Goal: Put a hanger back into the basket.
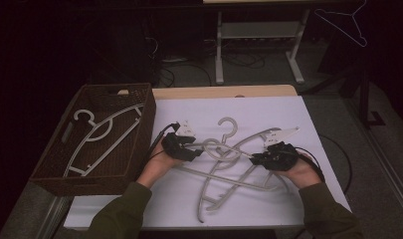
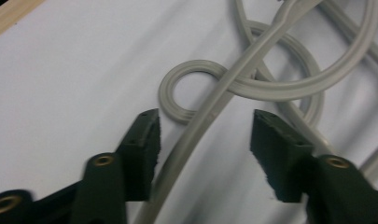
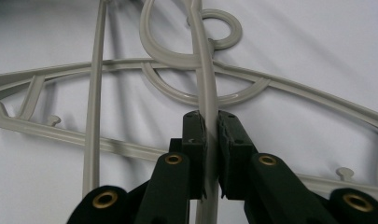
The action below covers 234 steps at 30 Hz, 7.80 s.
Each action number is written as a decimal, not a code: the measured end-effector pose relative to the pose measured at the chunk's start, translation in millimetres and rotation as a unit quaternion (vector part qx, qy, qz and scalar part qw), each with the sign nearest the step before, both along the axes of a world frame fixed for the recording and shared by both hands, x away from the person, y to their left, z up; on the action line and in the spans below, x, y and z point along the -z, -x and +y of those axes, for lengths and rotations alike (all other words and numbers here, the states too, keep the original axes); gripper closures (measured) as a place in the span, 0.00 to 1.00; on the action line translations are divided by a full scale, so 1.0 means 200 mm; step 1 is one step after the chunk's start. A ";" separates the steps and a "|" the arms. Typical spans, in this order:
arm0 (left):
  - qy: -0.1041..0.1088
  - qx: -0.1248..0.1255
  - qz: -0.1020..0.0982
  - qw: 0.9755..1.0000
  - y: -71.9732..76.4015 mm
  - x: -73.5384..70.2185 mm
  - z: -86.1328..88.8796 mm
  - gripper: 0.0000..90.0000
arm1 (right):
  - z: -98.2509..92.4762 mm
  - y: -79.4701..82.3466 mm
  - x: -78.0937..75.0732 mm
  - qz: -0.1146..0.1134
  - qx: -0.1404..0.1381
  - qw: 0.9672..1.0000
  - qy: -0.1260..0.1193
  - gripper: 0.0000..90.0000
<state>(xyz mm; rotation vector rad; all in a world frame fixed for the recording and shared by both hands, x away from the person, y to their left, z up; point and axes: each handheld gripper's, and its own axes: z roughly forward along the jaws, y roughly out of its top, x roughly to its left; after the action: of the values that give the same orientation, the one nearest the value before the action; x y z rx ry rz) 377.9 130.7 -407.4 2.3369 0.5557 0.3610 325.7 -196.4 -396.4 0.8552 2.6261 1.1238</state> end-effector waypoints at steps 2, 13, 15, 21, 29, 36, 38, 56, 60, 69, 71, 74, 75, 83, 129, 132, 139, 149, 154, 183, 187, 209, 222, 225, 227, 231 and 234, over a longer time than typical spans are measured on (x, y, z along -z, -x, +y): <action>-0.003 0.001 -0.006 1.000 0.00 0.01 -0.01 0.59 | 0.00 0.00 0.00 0.001 0.000 1.000 -0.001 0.91; -0.008 0.016 -0.018 1.000 0.02 -0.01 -0.01 0.74 | 0.01 0.00 -0.01 -0.001 -0.014 1.000 -0.008 0.91; -0.011 0.019 -0.017 1.000 0.02 -0.01 -0.01 0.75 | 0.01 0.00 0.00 0.000 -0.015 1.000 -0.008 0.91; -0.021 0.038 -0.017 0.999 0.04 -0.01 -0.01 0.78 | 0.00 -0.01 0.00 -0.002 -0.014 1.000 -0.005 0.88; -0.024 0.080 -0.011 0.996 0.07 -0.02 -0.02 0.86 | -0.02 -0.03 0.00 -0.015 0.007 1.000 -0.010 0.73; -0.012 0.103 0.012 0.995 0.09 -0.02 -0.04 0.91 | -0.04 -0.05 0.00 -0.019 0.024 0.999 -0.011 0.62; -0.009 0.101 0.013 0.995 0.09 -0.02 -0.04 0.91 | -0.04 -0.05 0.00 -0.020 0.024 0.999 -0.014 0.55; 0.010 0.061 0.033 0.998 0.10 -0.15 0.02 0.92 | -0.13 0.00 -0.08 -0.069 0.101 0.991 -0.061 0.14; 0.019 0.041 0.031 0.998 0.11 -0.21 0.05 0.92 | -0.15 0.03 -0.09 -0.083 0.116 0.988 -0.062 0.14; 0.037 0.006 0.015 0.999 0.12 -0.36 0.12 0.92 | -0.16 0.10 -0.06 -0.085 0.125 0.986 -0.070 0.09; 0.038 0.000 0.011 0.999 0.12 -0.39 0.14 0.92 | -0.17 0.12 -0.06 -0.089 0.125 0.985 -0.073 0.09; 0.038 -0.009 0.006 0.999 0.12 -0.43 0.19 0.92 | -0.18 0.14 -0.06 -0.094 0.130 0.984 -0.077 0.08; 0.039 -0.014 0.004 0.999 0.12 -0.44 0.20 0.92 | -0.19 0.15 -0.06 -0.095 0.131 0.984 -0.080 0.08; 0.056 -0.046 -0.007 0.997 0.12 -0.55 0.36 0.92 | -0.22 0.19 -0.02 -0.085 0.142 0.982 -0.090 0.08; 0.081 -0.241 -0.058 0.965 0.17 -0.73 1.33 0.92 | -0.22 0.18 0.02 -0.075 0.148 0.982 -0.089 0.05; 0.082 -0.261 -0.059 0.960 0.17 -0.72 1.41 0.92 | -0.22 0.18 0.02 -0.075 0.149 0.982 -0.089 0.05; 0.072 -0.289 -0.056 0.953 0.18 -0.68 1.54 0.92 | -0.22 0.18 0.02 -0.078 0.150 0.982 -0.088 0.05; 0.039 -0.325 -0.048 0.944 0.18 -0.63 1.68 0.92 | -0.22 0.18 0.02 -0.077 0.152 0.981 -0.088 0.05; 0.019 -0.332 -0.043 0.942 0.16 -0.60 1.68 0.92 | -0.21 0.18 0.02 -0.076 0.151 0.982 -0.087 0.05; -0.006 -0.339 0.018 0.941 0.05 -0.33 1.60 0.91 | -0.22 0.18 0.01 -0.080 0.150 0.981 -0.088 0.05; 0.009 -0.345 0.006 0.939 0.06 -0.34 1.60 0.71 | -0.22 0.18 0.01 -0.081 0.149 0.982 -0.086 0.05; 0.113 -0.267 -0.015 0.957 0.06 -0.51 1.26 0.28 | -0.21 0.18 0.00 -0.085 0.145 0.982 -0.091 0.05; 0.144 -0.201 -0.014 0.969 0.08 -0.60 0.88 0.19 | -0.20 0.18 -0.01 -0.086 0.142 0.982 -0.091 0.05; 0.148 -0.185 -0.012 0.972 0.09 -0.60 0.81 0.18 | -0.20 0.18 -0.01 -0.087 0.141 0.982 -0.091 0.05; 0.157 -0.175 -0.010 0.972 0.09 -0.61 0.76 0.18 | -0.20 0.18 -0.01 -0.086 0.141 0.982 -0.091 0.05; 0.167 -0.158 -0.010 0.973 0.11 -0.61 0.68 0.16 | -0.20 0.18 -0.01 -0.089 0.140 0.982 -0.092 0.05; 0.175 -0.146 -0.006 0.974 0.13 -0.59 0.62 0.15 | -0.20 0.18 -0.02 -0.089 0.140 0.982 -0.093 0.05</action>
<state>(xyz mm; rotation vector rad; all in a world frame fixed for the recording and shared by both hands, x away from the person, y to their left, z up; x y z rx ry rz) 352.2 254.5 -288.8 1.9169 0.8846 0.3779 288.9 -235.8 -392.8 1.0655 2.2008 1.3116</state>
